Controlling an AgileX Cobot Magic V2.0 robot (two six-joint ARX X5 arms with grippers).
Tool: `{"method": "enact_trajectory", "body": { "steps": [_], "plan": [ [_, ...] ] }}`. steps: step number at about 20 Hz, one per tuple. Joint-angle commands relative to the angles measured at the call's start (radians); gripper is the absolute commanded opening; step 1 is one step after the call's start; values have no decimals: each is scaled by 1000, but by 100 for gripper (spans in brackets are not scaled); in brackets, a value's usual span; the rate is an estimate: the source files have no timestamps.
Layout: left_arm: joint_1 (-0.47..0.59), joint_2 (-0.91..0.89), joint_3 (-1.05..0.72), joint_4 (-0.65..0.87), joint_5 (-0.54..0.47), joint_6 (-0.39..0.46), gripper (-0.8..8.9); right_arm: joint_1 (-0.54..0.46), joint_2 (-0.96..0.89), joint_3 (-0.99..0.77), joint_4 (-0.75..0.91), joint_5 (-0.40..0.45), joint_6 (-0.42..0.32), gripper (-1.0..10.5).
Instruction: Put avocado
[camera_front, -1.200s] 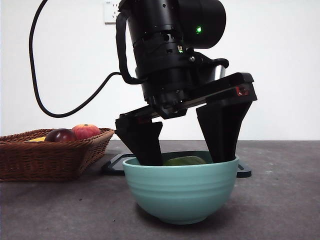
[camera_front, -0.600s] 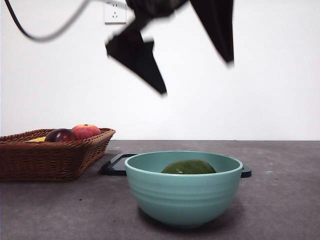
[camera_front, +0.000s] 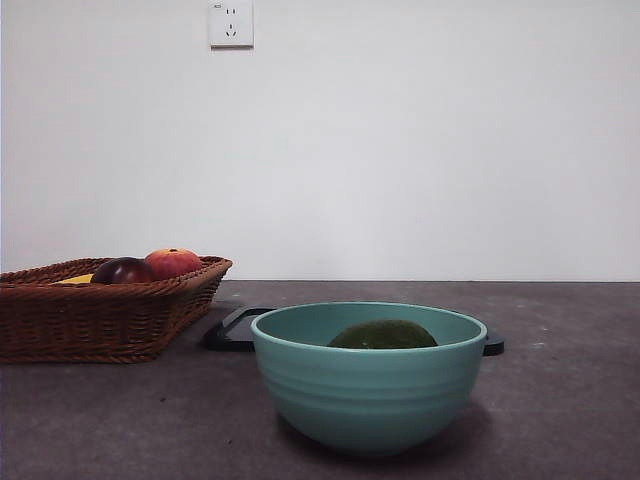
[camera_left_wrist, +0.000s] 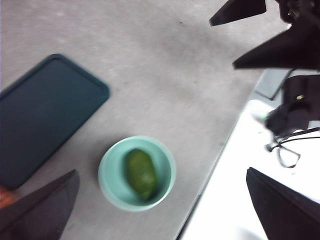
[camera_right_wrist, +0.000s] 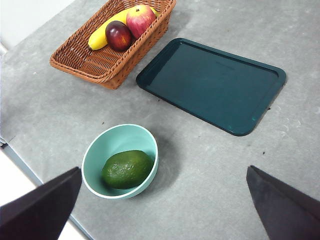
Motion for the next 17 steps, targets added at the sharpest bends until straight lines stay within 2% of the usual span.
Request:
{"method": "enact_trajectory", "body": {
  "steps": [1,6,9,17],
  "plan": [
    [-11,-58,-42,-16,-61,-26,530,5,3,16,9,-5,-3,572],
    [-11,-319,-296,65,-145,-77,530,5,3,16,9,-4,-3,572],
    [-11,-489,-431,143,-148,-119,530,5,3,16,9,-4,-2,572],
    [-11,-717,-488,79,-148,-129,530,6,41,16,19,-20,84,572]
  ]
}}
